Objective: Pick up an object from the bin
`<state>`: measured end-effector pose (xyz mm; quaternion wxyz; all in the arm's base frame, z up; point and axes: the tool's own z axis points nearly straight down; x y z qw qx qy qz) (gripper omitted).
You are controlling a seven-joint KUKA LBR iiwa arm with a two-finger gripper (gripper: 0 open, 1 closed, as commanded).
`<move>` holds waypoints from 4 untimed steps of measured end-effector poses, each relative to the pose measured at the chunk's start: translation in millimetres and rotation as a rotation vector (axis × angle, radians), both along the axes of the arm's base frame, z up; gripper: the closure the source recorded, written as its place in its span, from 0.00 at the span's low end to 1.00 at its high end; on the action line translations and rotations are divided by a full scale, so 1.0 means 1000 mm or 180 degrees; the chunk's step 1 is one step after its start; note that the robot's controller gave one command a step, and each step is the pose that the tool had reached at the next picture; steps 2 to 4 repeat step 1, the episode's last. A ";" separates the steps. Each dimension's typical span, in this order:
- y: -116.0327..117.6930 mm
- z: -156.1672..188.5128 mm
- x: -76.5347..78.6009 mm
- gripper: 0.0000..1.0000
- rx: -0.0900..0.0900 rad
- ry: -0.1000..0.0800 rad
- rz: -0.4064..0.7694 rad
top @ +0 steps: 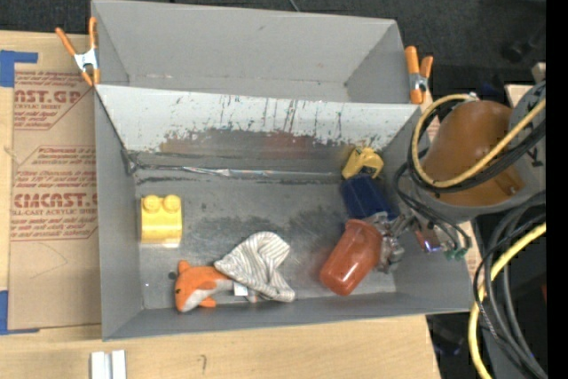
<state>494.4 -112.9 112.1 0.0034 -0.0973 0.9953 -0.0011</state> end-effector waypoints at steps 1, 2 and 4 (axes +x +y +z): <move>0.000 0.032 -0.005 1.00 0.0015 0.0051 0.0010; 0.000 0.032 -0.005 1.00 0.0015 0.0051 0.0010; 0.000 0.032 -0.005 1.00 0.0015 0.0051 0.0010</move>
Offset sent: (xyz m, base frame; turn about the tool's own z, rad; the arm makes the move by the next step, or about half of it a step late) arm 0.0165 0.0090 0.1360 -0.0248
